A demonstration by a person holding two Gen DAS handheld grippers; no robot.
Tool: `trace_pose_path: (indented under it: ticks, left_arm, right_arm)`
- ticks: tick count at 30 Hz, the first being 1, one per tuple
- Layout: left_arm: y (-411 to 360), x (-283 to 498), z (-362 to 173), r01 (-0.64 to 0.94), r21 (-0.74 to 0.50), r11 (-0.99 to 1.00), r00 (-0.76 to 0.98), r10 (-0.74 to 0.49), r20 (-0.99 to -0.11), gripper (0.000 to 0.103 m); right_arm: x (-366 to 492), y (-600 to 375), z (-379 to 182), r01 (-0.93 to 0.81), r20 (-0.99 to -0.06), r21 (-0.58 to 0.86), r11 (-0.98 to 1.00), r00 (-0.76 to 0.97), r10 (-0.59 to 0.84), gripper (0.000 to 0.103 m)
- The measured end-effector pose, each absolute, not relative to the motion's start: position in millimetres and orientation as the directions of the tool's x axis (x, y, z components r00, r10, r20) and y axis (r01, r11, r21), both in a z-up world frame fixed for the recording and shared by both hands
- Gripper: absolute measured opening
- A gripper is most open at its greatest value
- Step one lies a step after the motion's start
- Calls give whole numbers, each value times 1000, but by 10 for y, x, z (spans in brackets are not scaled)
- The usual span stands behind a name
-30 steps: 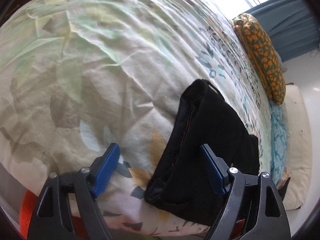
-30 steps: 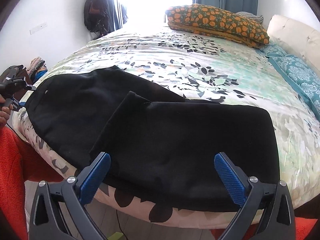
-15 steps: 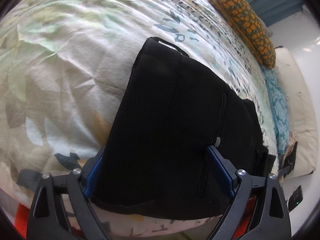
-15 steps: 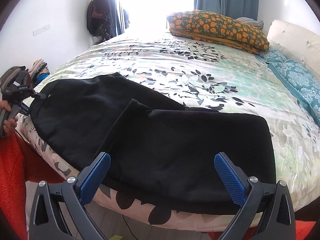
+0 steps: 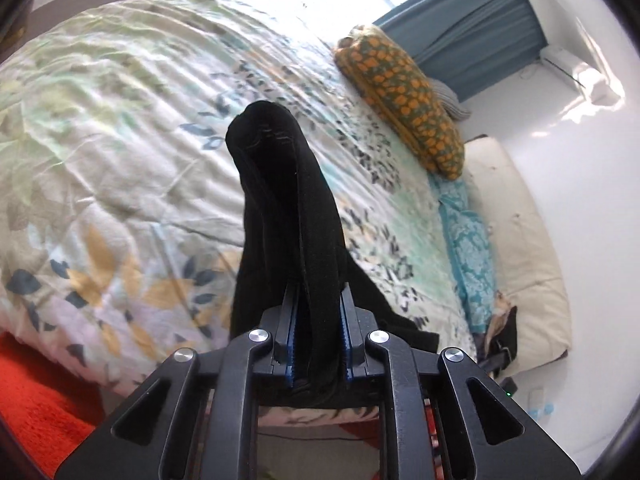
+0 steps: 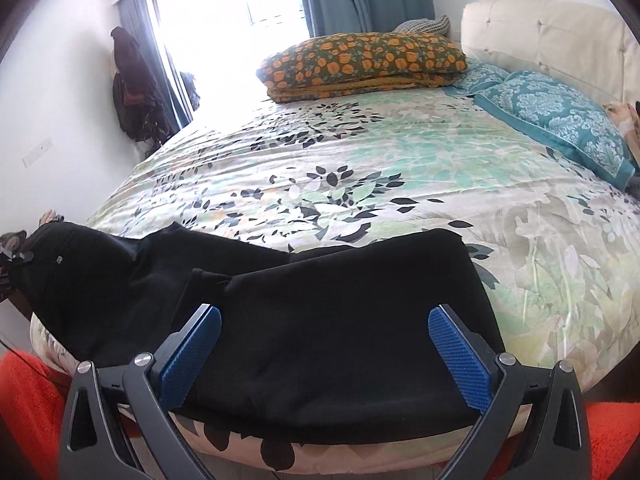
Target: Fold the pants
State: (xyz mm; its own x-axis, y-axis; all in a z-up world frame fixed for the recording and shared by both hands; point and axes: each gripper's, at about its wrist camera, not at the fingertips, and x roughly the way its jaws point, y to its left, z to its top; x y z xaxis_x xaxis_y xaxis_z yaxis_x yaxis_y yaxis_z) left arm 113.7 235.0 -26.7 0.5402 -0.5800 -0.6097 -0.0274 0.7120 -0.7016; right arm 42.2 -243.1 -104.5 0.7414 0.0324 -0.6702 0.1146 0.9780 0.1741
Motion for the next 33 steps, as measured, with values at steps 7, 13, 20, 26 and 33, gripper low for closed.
trace_pose_path:
  ticks: [7, 13, 20, 26, 33]
  left_arm:
    - [806, 1285, 92, 196, -744, 639, 420, -740, -525, 12]
    - [-643, 1329, -292, 267, -759, 594, 214, -804, -555, 5]
    - [-1661, 1116, -852, 410, -573, 710, 89, -656, -750, 12]
    - [-924, 1001, -205, 474, -464, 748, 319, -637, -702, 75]
    - [219, 1153, -380, 257, -463, 849, 432, -529, -731, 75]
  right_arm:
    - [292, -2946, -948, 261, -632, 298, 918, 775, -15, 103]
    - [110, -3308, -892, 316, -604, 367, 875, 797, -35, 103]
    - [-53, -3725, -977, 401, -611, 423, 812, 788, -71, 103]
    - [-139, -3928, -1042, 396, -595, 513, 761, 803, -17, 103]
    - [453, -2997, -1241, -39, -650, 521, 853, 629, 426, 96]
